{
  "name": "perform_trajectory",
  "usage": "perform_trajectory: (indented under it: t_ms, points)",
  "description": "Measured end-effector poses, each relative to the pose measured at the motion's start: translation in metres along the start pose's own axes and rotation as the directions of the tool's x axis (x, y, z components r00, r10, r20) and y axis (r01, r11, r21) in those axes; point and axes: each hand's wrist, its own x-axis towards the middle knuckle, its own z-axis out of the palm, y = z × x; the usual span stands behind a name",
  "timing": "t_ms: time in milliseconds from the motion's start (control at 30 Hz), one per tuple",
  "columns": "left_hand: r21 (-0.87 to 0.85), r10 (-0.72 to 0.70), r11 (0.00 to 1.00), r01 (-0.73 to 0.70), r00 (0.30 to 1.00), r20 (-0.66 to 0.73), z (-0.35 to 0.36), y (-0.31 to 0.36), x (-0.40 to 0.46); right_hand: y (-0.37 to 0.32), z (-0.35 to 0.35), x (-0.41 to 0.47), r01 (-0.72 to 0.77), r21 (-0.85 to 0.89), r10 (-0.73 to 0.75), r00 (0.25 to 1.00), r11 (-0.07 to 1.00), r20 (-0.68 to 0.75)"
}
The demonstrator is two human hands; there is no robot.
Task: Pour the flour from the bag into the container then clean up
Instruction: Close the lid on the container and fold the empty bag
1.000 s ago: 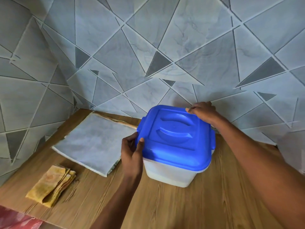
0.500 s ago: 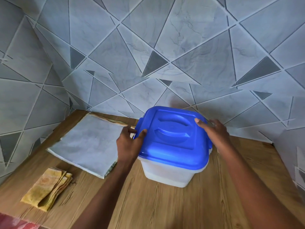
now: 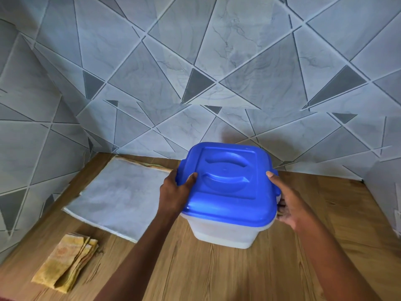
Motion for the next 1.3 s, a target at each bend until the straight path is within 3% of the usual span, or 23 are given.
perform_trajectory:
  t_ms: [67,167,267,367,700,967,1067,1133,1200,1300]
  points:
    - [-0.001,-0.009,1.000,0.009,1.000,-0.011,-0.001,0.000,0.000,0.000,-0.002,0.000,0.046,-0.017,-0.047,0.998,0.999,-0.030]
    - [0.001,-0.003,1.000,0.003,1.000,-0.010,-0.002,0.001,0.000,-0.011,-0.001,-0.001,0.236,-0.071,-0.243,0.962,0.969,-0.123]
    - [0.003,0.007,1.000,-0.007,1.000,-0.003,-0.002,0.000,0.000,-0.018,0.013,-0.005,0.353,-0.202,-0.377,0.921,0.914,-0.096]
    - [0.016,0.010,1.000,-0.010,1.000,0.004,-0.003,0.000,-0.001,-0.018,0.027,-0.011,0.357,-0.356,-0.418,0.902,0.864,-0.110]
    - [0.106,0.056,0.993,-0.052,0.998,-0.033,0.005,0.003,0.001,-0.025,0.037,-0.030,0.385,-0.558,-0.516,0.852,0.735,-0.093]
    - [0.128,0.055,0.990,-0.053,0.998,-0.008,0.006,0.005,0.000,-0.023,0.050,-0.019,0.302,-0.834,-0.635,0.769,0.462,-0.073]
    - [0.031,0.047,0.998,-0.049,0.997,0.067,0.003,-0.001,0.005,-0.022,0.048,-0.021,0.310,-0.812,-0.621,0.780,0.494,-0.080]
    - [-0.099,0.002,0.995,0.012,0.991,0.136,0.001,-0.003,0.012,-0.020,0.045,-0.021,0.328,-0.784,-0.607,0.791,0.527,-0.077]
    - [-0.232,-0.117,0.959,0.164,0.972,0.202,-0.003,-0.004,0.022,-0.019,0.043,-0.021,0.331,-0.768,-0.592,0.802,0.548,-0.077]
    - [-0.351,-0.257,0.829,0.436,0.854,0.452,-0.009,-0.009,0.028,-0.019,0.044,-0.025,0.337,-0.761,-0.604,0.792,0.554,-0.090]
